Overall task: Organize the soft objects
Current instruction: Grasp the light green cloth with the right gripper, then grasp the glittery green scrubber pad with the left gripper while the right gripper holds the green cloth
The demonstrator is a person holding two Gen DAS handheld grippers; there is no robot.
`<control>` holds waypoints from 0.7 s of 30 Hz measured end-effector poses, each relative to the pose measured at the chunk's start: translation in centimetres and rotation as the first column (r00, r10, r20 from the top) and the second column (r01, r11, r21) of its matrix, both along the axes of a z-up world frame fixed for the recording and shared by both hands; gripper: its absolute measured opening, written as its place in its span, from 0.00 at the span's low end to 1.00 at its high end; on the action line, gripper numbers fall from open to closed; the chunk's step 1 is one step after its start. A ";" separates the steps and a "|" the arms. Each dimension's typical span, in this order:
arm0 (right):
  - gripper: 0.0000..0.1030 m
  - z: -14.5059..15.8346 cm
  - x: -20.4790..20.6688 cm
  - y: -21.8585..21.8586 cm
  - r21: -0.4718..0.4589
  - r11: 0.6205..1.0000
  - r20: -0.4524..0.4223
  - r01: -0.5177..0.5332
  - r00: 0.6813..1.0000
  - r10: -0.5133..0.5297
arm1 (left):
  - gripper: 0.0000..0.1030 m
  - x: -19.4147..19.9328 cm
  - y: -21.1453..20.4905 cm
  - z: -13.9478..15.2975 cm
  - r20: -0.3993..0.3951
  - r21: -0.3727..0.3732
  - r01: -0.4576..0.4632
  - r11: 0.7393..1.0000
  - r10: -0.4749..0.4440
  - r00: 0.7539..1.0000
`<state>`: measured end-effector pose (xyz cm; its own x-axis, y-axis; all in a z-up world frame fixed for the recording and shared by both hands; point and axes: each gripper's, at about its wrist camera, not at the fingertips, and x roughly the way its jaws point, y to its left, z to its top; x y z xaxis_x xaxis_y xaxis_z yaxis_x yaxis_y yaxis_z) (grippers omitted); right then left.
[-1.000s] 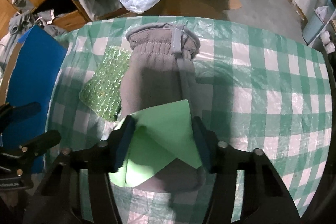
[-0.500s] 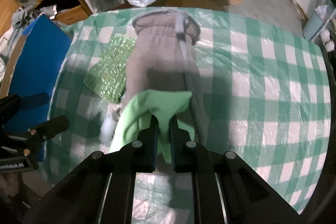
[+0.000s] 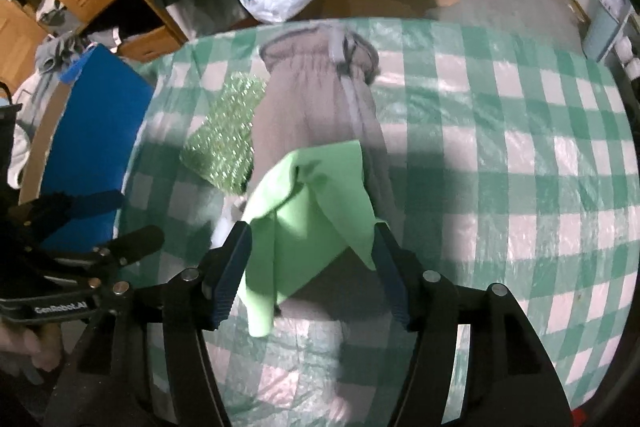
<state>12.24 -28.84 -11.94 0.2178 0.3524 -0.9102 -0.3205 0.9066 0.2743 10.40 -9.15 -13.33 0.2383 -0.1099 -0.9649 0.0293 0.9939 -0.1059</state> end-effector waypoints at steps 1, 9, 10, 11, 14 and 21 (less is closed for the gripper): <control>0.61 0.0 0.1 0.1 -0.002 1.000 0.004 -0.002 1.000 0.002 | 0.74 0.0 0.0 -0.1 -0.001 0.000 -0.001 1.000 0.001 1.000; 0.61 -0.9 0.5 1.3 -0.017 1.000 -0.003 -0.005 1.000 0.004 | 0.74 0.0 0.0 -0.5 -0.018 0.004 -0.002 1.000 0.002 1.000; 0.61 -1.0 0.4 1.4 -0.011 1.000 -0.008 -0.004 1.000 0.004 | 0.74 0.1 0.0 -0.5 -0.019 0.004 -0.001 1.000 0.001 1.000; 0.61 -1.2 0.4 1.7 -0.002 1.000 -0.018 -0.008 1.000 0.008 | 0.74 0.1 -0.1 -0.5 -0.020 0.004 0.002 1.000 -0.002 1.000; 0.61 -1.6 0.2 2.5 -0.003 0.999 -0.026 -0.035 0.999 0.034 | 0.75 0.2 -0.2 -0.7 -0.027 0.007 0.007 1.000 -0.007 1.000; 0.11 -2.0 -0.3 3.0 -0.028 0.999 -0.037 -0.040 0.999 0.039 | 0.75 0.3 -0.2 -0.8 -0.035 0.003 0.004 1.000 -0.004 0.999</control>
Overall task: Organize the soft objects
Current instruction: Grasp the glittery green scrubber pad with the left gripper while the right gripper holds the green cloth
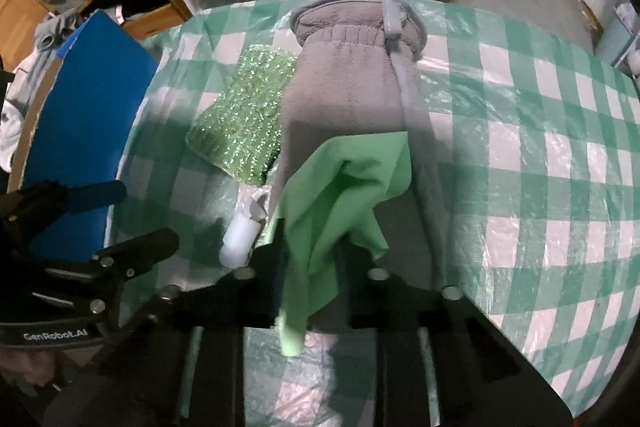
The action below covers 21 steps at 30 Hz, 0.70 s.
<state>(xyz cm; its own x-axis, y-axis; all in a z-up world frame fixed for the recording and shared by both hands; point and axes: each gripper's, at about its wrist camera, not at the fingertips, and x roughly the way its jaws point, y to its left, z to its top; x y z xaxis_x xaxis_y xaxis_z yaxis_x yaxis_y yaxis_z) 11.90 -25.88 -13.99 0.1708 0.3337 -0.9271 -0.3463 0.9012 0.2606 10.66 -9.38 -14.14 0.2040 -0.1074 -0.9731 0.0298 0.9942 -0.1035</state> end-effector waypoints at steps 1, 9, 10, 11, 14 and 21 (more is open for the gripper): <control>0.10 0.1 -0.1 -0.1 0.003 1.000 0.000 0.001 1.000 -0.001 | 0.75 0.0 0.0 0.0 0.000 -0.001 0.000 1.000 0.000 1.000; 0.05 0.7 -0.2 -1.3 -0.040 0.999 0.035 0.026 0.999 -0.024 | 0.75 0.0 -0.1 -0.1 -0.009 -0.006 -0.001 1.000 0.001 1.000; 0.05 0.7 -0.1 -1.8 -0.040 0.998 0.033 0.038 0.999 -0.037 | 0.75 0.0 -0.2 0.0 -0.008 -0.006 -0.001 1.000 0.001 1.000; 0.05 0.7 0.0 -2.1 -0.039 0.998 0.032 0.047 0.998 -0.046 | 0.75 0.1 -0.2 0.0 -0.007 -0.006 -0.001 1.000 0.001 1.000; 0.05 0.7 0.4 -3.2 -0.033 0.996 0.026 0.084 0.996 -0.084 | 0.75 0.2 -0.1 -0.1 -0.007 -0.016 -0.009 1.000 0.009 1.000; 0.05 1.0 0.7 -5.3 -0.042 0.990 0.036 0.138 0.990 -0.136 | 0.75 1.4 -0.2 -0.2 -0.004 -0.044 -0.033 0.998 0.033 0.999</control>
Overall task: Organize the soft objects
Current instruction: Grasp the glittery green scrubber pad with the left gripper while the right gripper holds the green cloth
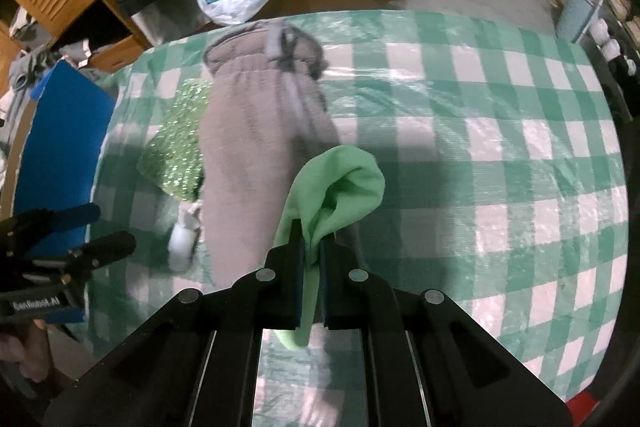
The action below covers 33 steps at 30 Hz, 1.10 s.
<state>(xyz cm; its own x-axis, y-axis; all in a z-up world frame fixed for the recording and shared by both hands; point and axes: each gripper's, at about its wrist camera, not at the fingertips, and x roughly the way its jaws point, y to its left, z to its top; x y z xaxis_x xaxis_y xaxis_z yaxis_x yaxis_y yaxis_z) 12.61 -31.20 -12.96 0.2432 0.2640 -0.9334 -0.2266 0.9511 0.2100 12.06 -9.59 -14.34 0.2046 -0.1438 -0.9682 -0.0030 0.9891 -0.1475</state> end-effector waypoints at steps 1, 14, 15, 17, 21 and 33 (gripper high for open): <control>0.05 0.0 0.0 -0.2 0.000 1.000 0.001 0.002 1.000 -0.002 | 0.75 0.2 -0.1 0.0 0.001 0.001 -0.002 1.000 0.002 1.000; 0.09 -0.6 0.7 -0.9 0.056 0.998 -0.015 0.007 1.000 -0.007 | 0.75 3.3 -2.1 -1.3 -0.004 0.036 0.000 0.999 0.000 1.000; 0.13 -0.8 0.8 -0.8 0.060 0.998 -0.020 0.008 1.000 -0.007 | 0.75 3.6 -2.1 -1.5 -0.007 0.041 -0.006 0.999 0.006 1.000; 0.20 -1.2 0.9 -0.7 0.065 0.998 -0.031 0.009 0.999 -0.007 | 0.75 3.9 -2.2 -1.6 -0.008 0.040 -0.017 0.999 0.018 1.000; 0.27 -2.0 1.1 -0.6 0.080 0.997 -0.051 0.014 0.999 -0.010 | 0.75 4.6 -2.3 -1.8 -0.007 0.046 -0.021 0.999 0.022 1.000; 0.51 -2.8 1.5 -0.4 0.092 0.995 -0.054 0.034 0.998 -0.029 | 0.76 5.3 -3.1 -2.9 -0.008 0.081 -0.001 0.997 0.001 1.000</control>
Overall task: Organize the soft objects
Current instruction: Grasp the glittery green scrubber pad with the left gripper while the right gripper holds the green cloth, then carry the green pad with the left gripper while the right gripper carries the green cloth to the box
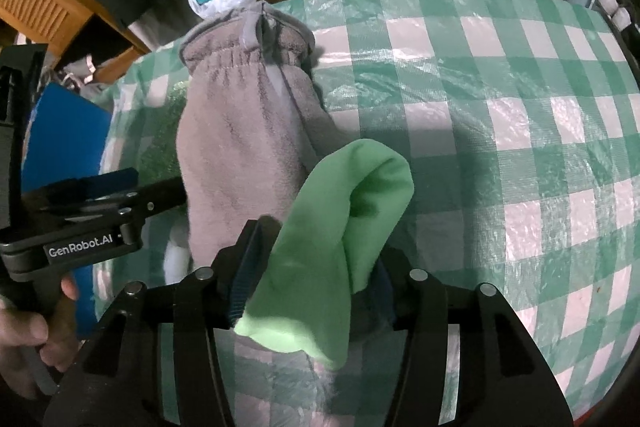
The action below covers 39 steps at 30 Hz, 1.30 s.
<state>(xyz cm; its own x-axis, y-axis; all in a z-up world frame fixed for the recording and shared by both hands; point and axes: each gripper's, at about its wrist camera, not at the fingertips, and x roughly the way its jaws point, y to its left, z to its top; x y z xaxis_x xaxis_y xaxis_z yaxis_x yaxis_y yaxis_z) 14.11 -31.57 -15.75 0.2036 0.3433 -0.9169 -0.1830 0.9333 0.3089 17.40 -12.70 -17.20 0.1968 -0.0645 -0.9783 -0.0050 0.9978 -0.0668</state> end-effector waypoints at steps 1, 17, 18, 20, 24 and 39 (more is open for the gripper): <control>0.51 -0.1 0.0 0.0 -0.003 1.000 0.003 0.001 1.000 -0.001 | 0.78 0.0 0.0 0.0 0.003 0.001 0.003 1.000 -0.003 1.000; 0.19 0.1 -0.1 -0.7 -0.043 0.999 0.013 0.015 1.000 -0.015 | 0.28 -0.4 -0.5 0.6 0.078 0.079 0.059 0.995 -0.065 0.995; 0.17 0.1 -0.1 -0.7 -0.041 0.999 0.014 0.016 1.000 -0.016 | 0.24 -0.5 -0.2 0.8 0.083 0.069 0.055 0.996 -0.060 0.995; 0.16 0.3 0.0 -0.9 -0.038 0.999 0.017 0.018 1.000 -0.018 | 0.13 -0.8 0.1 1.2 0.092 0.044 0.049 0.998 -0.053 0.994; 0.12 0.8 0.0 -0.9 -0.029 0.999 0.029 0.020 0.999 -0.019 | 0.11 -1.6 0.5 1.8 0.103 0.018 0.034 0.999 -0.035 0.994; 0.12 3.9 -1.3 -0.4 -0.024 1.000 0.102 0.001 0.995 0.002 | 0.11 -3.9 1.8 4.9 0.161 -0.022 0.013 1.000 -0.010 0.987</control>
